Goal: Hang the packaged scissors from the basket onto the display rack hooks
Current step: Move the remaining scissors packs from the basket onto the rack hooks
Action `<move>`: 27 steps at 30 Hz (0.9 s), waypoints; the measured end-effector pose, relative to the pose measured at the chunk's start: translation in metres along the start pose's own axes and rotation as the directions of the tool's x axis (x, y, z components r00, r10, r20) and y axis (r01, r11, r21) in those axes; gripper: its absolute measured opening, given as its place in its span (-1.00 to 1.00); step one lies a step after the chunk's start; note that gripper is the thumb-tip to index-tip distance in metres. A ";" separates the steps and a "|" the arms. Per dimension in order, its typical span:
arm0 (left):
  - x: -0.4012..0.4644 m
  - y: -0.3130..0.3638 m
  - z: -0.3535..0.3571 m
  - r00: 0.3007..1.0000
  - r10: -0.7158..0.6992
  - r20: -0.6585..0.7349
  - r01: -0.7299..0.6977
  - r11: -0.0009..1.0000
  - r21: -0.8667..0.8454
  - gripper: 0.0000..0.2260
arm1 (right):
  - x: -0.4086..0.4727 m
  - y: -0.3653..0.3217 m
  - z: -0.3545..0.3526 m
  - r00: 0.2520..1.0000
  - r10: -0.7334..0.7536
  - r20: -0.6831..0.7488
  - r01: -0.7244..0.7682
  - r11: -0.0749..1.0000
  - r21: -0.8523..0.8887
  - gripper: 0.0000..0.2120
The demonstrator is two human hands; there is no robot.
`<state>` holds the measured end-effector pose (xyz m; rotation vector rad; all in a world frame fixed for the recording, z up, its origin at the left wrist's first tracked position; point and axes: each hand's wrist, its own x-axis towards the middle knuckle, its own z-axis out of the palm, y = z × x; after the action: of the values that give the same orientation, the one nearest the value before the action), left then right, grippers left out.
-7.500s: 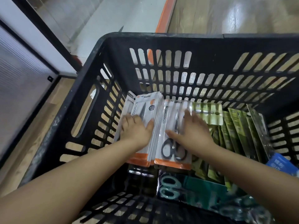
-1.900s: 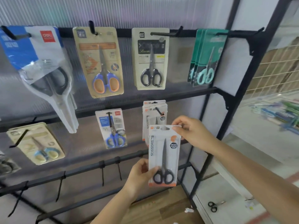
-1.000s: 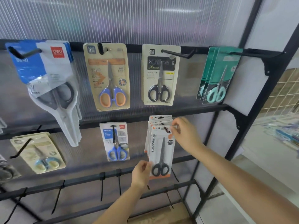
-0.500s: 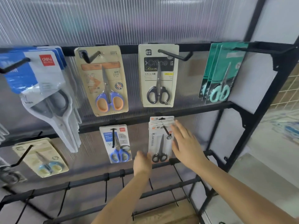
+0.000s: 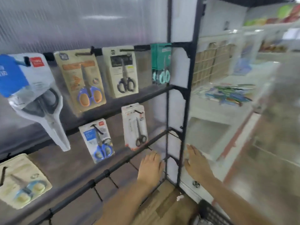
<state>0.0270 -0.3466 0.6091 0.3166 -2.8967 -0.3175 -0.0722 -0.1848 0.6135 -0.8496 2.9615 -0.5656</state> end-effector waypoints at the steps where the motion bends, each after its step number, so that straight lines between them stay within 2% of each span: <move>1: -0.008 0.010 0.003 0.996 0.050 0.068 -0.049 0.999 -0.018 -0.44 | -0.022 0.010 0.001 0.998 0.058 -0.004 -0.058 0.998 0.001 -0.45; 2: -0.017 0.021 0.003 0.991 0.099 0.087 -0.097 0.995 -0.029 -0.41 | -0.045 0.018 0.000 0.993 0.116 -0.008 -0.116 0.993 0.005 -0.44; 4: -0.029 0.042 0.012 0.982 0.166 0.087 -0.161 0.985 -0.063 -0.50 | -0.090 0.036 -0.002 0.971 0.237 -0.032 -0.237 0.971 0.002 -0.44; 7: -0.049 0.085 0.028 0.960 0.272 0.067 -0.256 0.948 -0.191 -0.55 | -0.159 0.061 -0.012 0.917 0.390 -0.087 -0.392 0.920 -0.008 -0.47; 10: -0.072 0.126 0.047 0.923 0.358 0.142 -0.296 0.895 -0.334 -0.47 | -0.222 0.085 -0.020 0.840 0.530 -0.118 -0.533 0.846 0.003 -0.48; 15: -0.100 0.174 0.080 0.826 0.492 0.275 -0.386 0.849 -0.359 -0.66 | -0.301 0.119 -0.020 0.721 0.678 -0.140 -0.683 0.730 0.022 -0.50; 18: -0.114 0.187 0.102 0.791 0.499 0.354 -0.386 0.856 -0.345 -0.66 | -0.331 0.135 -0.008 0.657 0.747 -0.103 -0.746 0.664 0.052 -0.52; 22: -0.126 0.191 0.147 0.753 0.488 0.441 -0.390 0.872 -0.297 -0.74 | -0.357 0.162 0.027 0.615 0.787 -0.056 -0.786 0.617 0.033 -0.58; 25: -0.130 0.193 0.192 0.736 0.408 0.540 -0.323 0.913 -0.249 -0.74 | -0.364 0.184 0.062 0.605 0.795 0.046 -0.796 0.601 0.073 -0.46; 27: -0.129 0.195 0.220 0.733 0.390 0.558 -0.320 0.921 -0.223 -0.77 | -0.363 0.206 0.086 0.613 0.786 0.083 -0.788 0.600 0.138 -0.37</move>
<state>0.0631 -0.0885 0.4210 -0.4552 -3.4260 -0.6015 0.1411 0.1345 0.4299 0.5056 2.7899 -0.6862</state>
